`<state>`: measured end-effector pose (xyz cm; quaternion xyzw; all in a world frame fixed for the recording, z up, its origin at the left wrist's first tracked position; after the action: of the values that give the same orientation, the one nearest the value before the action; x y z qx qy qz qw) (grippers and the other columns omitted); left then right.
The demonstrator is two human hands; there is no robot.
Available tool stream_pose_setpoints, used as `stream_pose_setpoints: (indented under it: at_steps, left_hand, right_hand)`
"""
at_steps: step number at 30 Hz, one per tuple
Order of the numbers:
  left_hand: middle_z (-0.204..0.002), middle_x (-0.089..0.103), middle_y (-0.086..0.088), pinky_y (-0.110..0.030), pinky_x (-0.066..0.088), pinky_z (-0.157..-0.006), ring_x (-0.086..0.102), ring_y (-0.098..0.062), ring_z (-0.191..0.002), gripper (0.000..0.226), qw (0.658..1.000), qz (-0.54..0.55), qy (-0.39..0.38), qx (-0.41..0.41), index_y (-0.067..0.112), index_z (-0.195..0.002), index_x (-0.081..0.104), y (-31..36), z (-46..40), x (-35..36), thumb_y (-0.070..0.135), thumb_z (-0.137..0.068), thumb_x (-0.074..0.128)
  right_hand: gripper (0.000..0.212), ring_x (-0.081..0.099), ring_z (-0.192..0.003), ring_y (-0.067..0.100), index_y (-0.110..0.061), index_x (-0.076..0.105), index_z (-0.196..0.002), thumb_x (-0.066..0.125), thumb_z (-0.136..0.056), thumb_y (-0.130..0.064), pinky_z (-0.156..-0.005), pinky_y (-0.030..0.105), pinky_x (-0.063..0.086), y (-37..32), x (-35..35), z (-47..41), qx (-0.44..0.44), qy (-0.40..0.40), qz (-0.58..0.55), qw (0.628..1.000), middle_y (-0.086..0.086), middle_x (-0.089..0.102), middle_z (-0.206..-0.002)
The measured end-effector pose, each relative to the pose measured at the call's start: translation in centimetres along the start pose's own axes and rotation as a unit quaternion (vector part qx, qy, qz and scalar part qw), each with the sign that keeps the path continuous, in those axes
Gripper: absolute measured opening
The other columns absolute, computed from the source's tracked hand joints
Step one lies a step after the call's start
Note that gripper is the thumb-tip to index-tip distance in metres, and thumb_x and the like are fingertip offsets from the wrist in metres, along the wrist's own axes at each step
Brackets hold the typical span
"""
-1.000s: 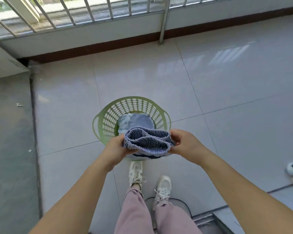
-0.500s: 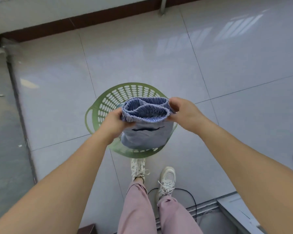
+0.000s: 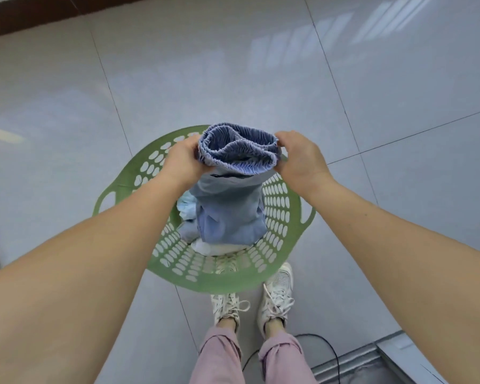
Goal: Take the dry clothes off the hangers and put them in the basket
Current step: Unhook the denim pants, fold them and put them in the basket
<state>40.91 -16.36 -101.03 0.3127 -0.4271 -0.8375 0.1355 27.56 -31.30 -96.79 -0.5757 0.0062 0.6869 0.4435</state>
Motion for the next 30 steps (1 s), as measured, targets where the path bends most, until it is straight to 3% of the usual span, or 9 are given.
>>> stream_pose_setpoints:
  at_steps: [2, 6, 9, 11, 16, 21, 24, 26, 30]
  left_hand:
    - [-0.092, 0.059, -0.004, -0.027, 0.043, -0.078, 0.050, -0.015, -0.089, 0.034, 1.000, -0.024, 0.011, 0.004, 0.003, -0.104, 0.064, -2.3, -1.1, 1.3, -0.007, -0.072, 0.071]
    - [-0.089, 0.061, -0.001, -0.030, 0.047, -0.078, 0.052, -0.013, -0.082, 0.028, 0.999, -0.031, 0.034, 0.020, 0.011, -0.095, 0.067, -7.4, -1.9, 3.7, -0.007, -0.074, 0.065]
    - [-0.083, 0.061, -0.002, -0.034, 0.045, -0.075, 0.050, -0.017, -0.080, 0.016, 0.996, -0.083, 0.021, 0.028, 0.011, -0.082, 0.066, -10.6, -1.3, 5.1, -0.001, -0.076, 0.058]
    - [-0.087, 0.061, -0.006, -0.038, 0.044, -0.080, 0.051, -0.020, -0.085, 0.015, 0.994, -0.107, 0.018, 0.016, 0.002, -0.087, 0.067, -12.7, -0.9, 6.2, -0.005, -0.078, 0.059]
    - [-0.110, 0.062, -0.006, -0.017, 0.032, -0.081, 0.052, -0.023, -0.108, 0.031, 0.983, -0.176, -0.047, -0.011, 0.008, -0.106, 0.066, -17.9, -0.5, 8.3, -0.002, -0.077, 0.066]
    - [-0.115, 0.062, -0.011, -0.019, 0.031, -0.086, 0.051, -0.027, -0.112, 0.033, 0.976, -0.202, -0.078, 0.006, 0.004, -0.107, 0.067, -19.1, -0.1, 8.9, -0.004, -0.075, 0.068]
    - [-0.127, 0.056, -0.012, -0.027, 0.032, -0.098, 0.045, -0.029, -0.122, 0.038, 0.974, -0.213, -0.065, 0.025, 0.006, -0.113, 0.065, -18.7, 0.2, 8.5, -0.005, -0.077, 0.064]
    - [-0.143, 0.040, -0.010, -0.033, 0.026, -0.108, 0.031, -0.028, -0.135, 0.046, 0.951, -0.289, -0.104, 0.023, 0.012, -0.126, 0.056, -18.4, 0.8, 8.3, -0.003, -0.082, 0.058]
    - [-0.157, 0.004, -0.003, -0.047, 0.009, -0.116, -0.003, -0.025, -0.145, 0.067, 0.841, -0.478, -0.248, -0.052, 0.034, -0.140, 0.034, -18.5, 2.5, 8.4, -0.006, -0.086, 0.041]
  right_hand:
    - [0.022, 0.050, -0.100, 0.033, -0.006, 0.060, -0.106, 0.053, -0.085, -0.006, -0.086, 0.042, 0.041, 1.8, 2.6, -0.7, -0.013, 0.012, 0.031, 0.999, 0.014, 0.059, -0.104]
    - [0.029, 0.049, -0.104, 0.031, -0.010, 0.060, -0.108, 0.056, -0.080, -0.003, -0.086, 0.039, 0.037, 4.6, 7.3, -1.2, -0.070, 0.006, 0.102, 0.992, 0.009, 0.060, -0.109]
    - [0.026, 0.046, -0.106, 0.028, -0.013, 0.056, -0.109, 0.052, -0.084, -0.005, -0.087, 0.037, 0.036, 5.4, 10.0, -0.9, -0.117, -0.051, 0.165, 0.978, 0.006, 0.056, -0.112]
    - [0.026, 0.042, -0.112, 0.024, -0.016, 0.050, -0.113, 0.048, -0.089, -0.008, -0.090, 0.033, 0.033, 6.0, 12.2, -0.8, -0.134, -0.106, 0.214, 0.962, 0.004, 0.051, -0.117]
    - [0.036, 0.040, -0.118, 0.024, -0.017, 0.046, -0.121, 0.045, -0.088, -0.003, -0.095, 0.034, 0.031, 7.5, 15.8, -0.7, -0.142, -0.181, 0.291, 0.929, 0.003, 0.047, -0.123]
    - [0.040, 0.040, -0.117, 0.025, -0.017, 0.047, -0.123, 0.043, -0.087, 0.000, -0.095, 0.036, 0.031, 7.8, 17.1, -0.7, -0.127, -0.205, 0.306, 0.921, 0.005, 0.048, -0.121]
    - [0.043, 0.040, -0.116, 0.025, -0.017, 0.045, -0.123, 0.045, -0.085, 0.001, -0.093, 0.035, 0.031, 7.8, 17.0, -0.6, -0.142, -0.204, 0.318, 0.915, 0.005, 0.048, -0.121]
    - [0.044, 0.038, -0.118, 0.025, -0.018, 0.043, -0.126, 0.044, -0.086, -0.001, -0.095, 0.037, 0.031, 7.8, 17.1, -0.3, -0.140, -0.236, 0.339, 0.900, 0.005, 0.046, -0.123]
    - [0.040, 0.037, -0.121, 0.026, -0.020, 0.046, -0.127, 0.044, -0.089, -0.007, -0.099, 0.040, 0.030, 8.0, 17.2, 0.6, -0.108, -0.353, 0.388, 0.844, 0.007, 0.045, -0.128]
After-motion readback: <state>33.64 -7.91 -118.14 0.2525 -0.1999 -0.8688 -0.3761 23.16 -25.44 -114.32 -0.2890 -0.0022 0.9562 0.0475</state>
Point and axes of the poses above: each hand's wrist, its own z-axis away from the middle knuckle, its own x-axis out of the palm, y = z × x, the point moved 1 cm from there along -z, towards the middle knuckle
